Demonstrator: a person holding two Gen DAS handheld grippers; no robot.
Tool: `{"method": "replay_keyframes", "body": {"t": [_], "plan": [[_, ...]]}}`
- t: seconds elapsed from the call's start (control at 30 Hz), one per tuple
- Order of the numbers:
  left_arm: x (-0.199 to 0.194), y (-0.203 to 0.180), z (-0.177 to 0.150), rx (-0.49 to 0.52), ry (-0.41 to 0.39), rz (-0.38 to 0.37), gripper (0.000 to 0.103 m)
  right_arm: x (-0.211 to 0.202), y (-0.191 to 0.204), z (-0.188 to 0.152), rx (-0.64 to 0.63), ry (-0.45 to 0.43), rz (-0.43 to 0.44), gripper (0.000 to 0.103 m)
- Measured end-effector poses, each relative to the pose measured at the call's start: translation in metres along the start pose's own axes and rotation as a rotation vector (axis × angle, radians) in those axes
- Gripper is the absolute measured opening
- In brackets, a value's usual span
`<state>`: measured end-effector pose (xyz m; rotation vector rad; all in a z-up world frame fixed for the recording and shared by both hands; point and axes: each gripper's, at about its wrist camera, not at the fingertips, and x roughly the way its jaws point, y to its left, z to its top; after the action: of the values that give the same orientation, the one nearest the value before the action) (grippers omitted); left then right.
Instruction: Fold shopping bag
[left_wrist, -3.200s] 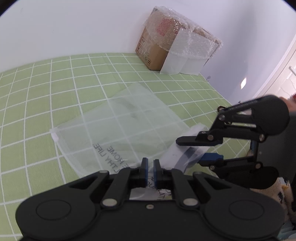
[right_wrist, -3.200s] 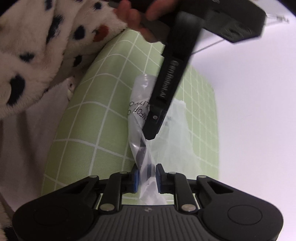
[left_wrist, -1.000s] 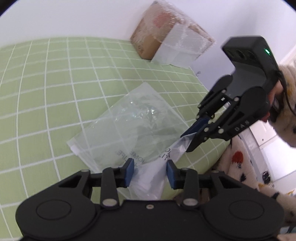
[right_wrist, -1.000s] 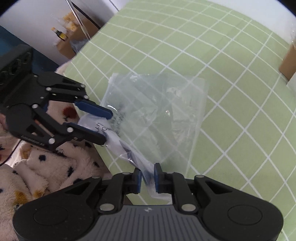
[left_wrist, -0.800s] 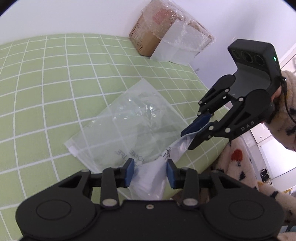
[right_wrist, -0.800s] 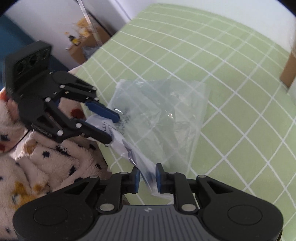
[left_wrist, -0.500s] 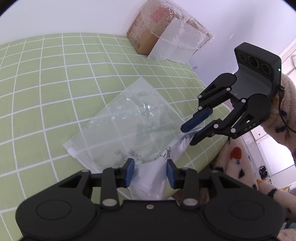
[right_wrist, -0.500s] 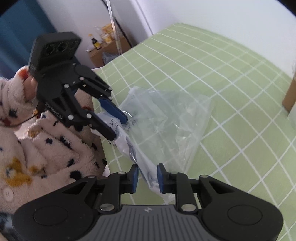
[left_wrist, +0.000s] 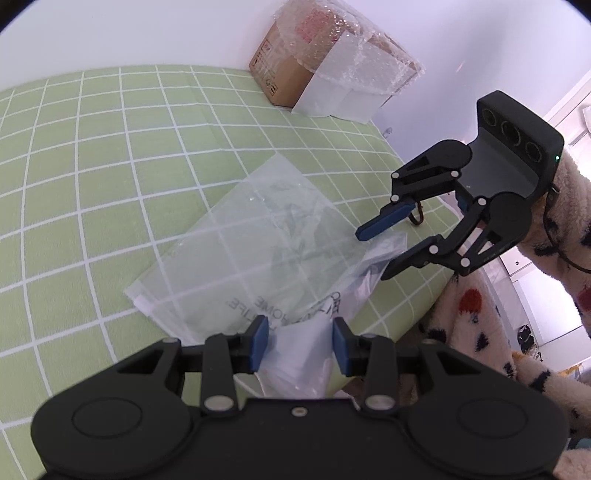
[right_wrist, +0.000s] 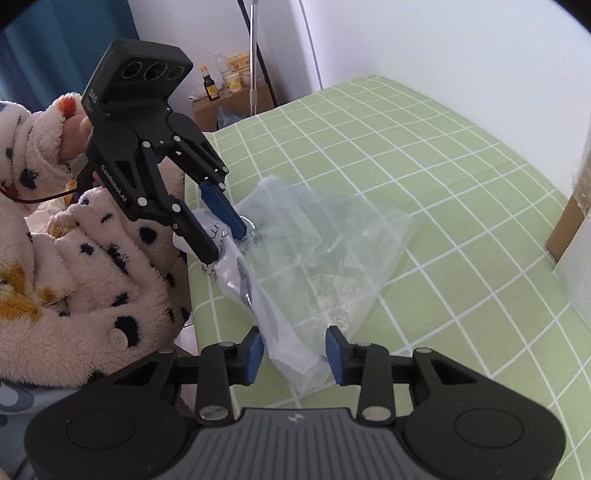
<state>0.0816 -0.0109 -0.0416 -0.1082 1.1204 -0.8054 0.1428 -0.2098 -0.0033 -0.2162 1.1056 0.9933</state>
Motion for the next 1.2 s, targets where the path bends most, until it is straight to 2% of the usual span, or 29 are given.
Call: {"method": "replay_keyframes", "body": {"t": [0.27, 0.37, 0.53, 0.63, 0.7, 0.77, 0.83, 0.87, 0.93, 0.97, 1.03, 1.1, 1.17, 1.2], "plan": [[-0.002, 0.003, 0.000, -0.007, -0.002, -0.009, 0.038, 0.007, -0.001, 0.012, 0.177, 0.068, -0.045, 0.027], [-0.004, 0.005, 0.000, -0.012, 0.004, -0.005, 0.038, 0.012, 0.007, 0.019, 0.281, 0.107, -0.101, 0.026], [-0.008, 0.004, -0.002, 0.012, 0.001, 0.006, 0.040, 0.022, 0.021, 0.029, 0.335, 0.183, -0.161, 0.023], [-0.014, -0.005, -0.005, 0.103, -0.032, 0.029, 0.043, 0.028, 0.020, 0.034, 0.383, 0.230, -0.158, 0.021], [-0.024, -0.009, -0.006, 0.128, -0.082, 0.033, 0.044, 0.031, 0.020, 0.035, 0.382, 0.258, -0.159, 0.021], [-0.036, -0.009, -0.007, 0.125, -0.132, -0.016, 0.047, 0.033, 0.021, 0.038, 0.369, 0.282, -0.160, 0.020], [-0.046, -0.018, -0.008, 0.162, -0.187, -0.048, 0.055, 0.036, 0.020, 0.040, 0.372, 0.304, -0.157, 0.020], [-0.052, -0.023, -0.008, 0.181, -0.215, -0.064, 0.055, 0.037, 0.020, 0.041, 0.372, 0.310, -0.154, 0.020], [-0.050, -0.037, -0.008, 0.253, -0.204, -0.035, 0.058, 0.038, 0.019, 0.041, 0.371, 0.324, -0.148, 0.020], [-0.041, -0.048, -0.008, 0.325, -0.173, 0.028, 0.058, 0.039, 0.019, 0.042, 0.370, 0.329, -0.145, 0.020], [-0.023, -0.057, -0.010, 0.396, -0.126, 0.112, 0.058, 0.042, 0.018, 0.043, 0.377, 0.334, -0.140, 0.020], [-0.012, -0.057, -0.012, 0.398, -0.109, 0.141, 0.058, 0.043, 0.018, 0.042, 0.392, 0.334, -0.135, 0.020], [-0.006, -0.052, -0.014, 0.358, -0.119, 0.151, 0.056, 0.044, 0.017, 0.041, 0.403, 0.336, -0.129, 0.020], [-0.005, -0.047, -0.014, 0.318, -0.131, 0.154, 0.051, 0.044, 0.017, 0.041, 0.407, 0.337, -0.126, 0.020]]}}
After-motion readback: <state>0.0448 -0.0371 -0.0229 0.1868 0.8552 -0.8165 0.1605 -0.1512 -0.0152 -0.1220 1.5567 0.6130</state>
